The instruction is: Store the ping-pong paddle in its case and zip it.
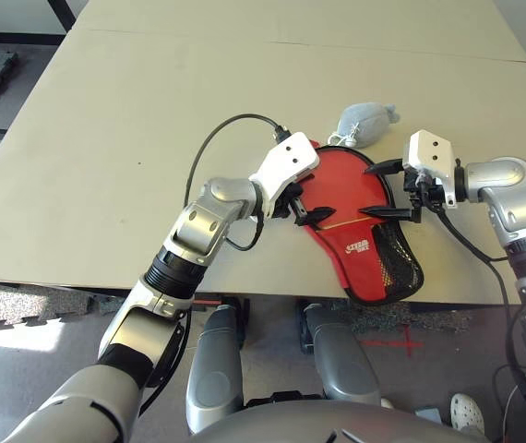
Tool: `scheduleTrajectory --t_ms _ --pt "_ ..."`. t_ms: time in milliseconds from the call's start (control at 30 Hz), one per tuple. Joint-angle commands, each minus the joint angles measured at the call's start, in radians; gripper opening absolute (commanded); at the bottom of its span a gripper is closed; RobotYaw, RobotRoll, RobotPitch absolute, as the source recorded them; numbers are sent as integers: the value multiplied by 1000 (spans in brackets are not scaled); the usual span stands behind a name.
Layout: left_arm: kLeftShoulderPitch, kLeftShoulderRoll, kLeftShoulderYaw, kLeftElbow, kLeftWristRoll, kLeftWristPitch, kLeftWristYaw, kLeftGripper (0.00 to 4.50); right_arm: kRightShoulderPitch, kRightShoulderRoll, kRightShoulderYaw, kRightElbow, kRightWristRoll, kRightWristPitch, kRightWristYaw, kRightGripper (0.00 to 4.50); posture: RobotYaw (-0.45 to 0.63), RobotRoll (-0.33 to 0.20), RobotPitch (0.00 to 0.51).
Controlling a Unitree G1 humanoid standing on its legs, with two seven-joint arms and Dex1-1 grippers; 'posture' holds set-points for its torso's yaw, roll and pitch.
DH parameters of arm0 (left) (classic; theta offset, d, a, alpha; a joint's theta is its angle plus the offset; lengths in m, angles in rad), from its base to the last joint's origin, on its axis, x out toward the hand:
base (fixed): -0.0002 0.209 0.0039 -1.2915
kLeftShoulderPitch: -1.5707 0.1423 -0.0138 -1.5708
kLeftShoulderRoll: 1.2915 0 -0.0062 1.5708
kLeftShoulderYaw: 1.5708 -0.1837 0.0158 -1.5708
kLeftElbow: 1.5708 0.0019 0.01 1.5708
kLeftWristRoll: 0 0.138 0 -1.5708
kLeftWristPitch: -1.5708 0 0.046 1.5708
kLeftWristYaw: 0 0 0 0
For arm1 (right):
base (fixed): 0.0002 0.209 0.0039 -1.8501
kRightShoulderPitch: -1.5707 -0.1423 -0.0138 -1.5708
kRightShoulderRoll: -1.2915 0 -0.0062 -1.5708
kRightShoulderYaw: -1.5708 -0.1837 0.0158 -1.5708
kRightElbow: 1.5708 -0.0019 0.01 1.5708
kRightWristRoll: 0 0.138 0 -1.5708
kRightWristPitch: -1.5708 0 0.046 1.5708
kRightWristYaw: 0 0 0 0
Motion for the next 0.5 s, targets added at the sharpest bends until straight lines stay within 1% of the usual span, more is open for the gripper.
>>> scheduleTrajectory --t_ms 33,133,200,267,400,500 --pt "38 -6 -40 32 13 8 9 4455 37 13 47 20 -3 123 27 4500 -83 0 298" --pt "43 -6 -50 43 21 1 19 4455 -21 14 -7 -3 70 237 36 4500 -85 0 294" --pt "47 -4 -57 51 29 -7 25 4455 -92 22 -64 6 134 340 22 4500 -85 0 294" --pt "51 -3 -59 53 29 -10 27 4455 -154 30 -104 32 174 414 1 4500 -85 0 294" --pt "58 -5 -66 50 28 -9 32 4455 -256 47 -164 102 227 512 -50 4500 -85 0 290" --pt "65 -5 -71 44 29 -7 35 4455 -325 70 -204 179 243 535 -113 4500 -82 0 290"
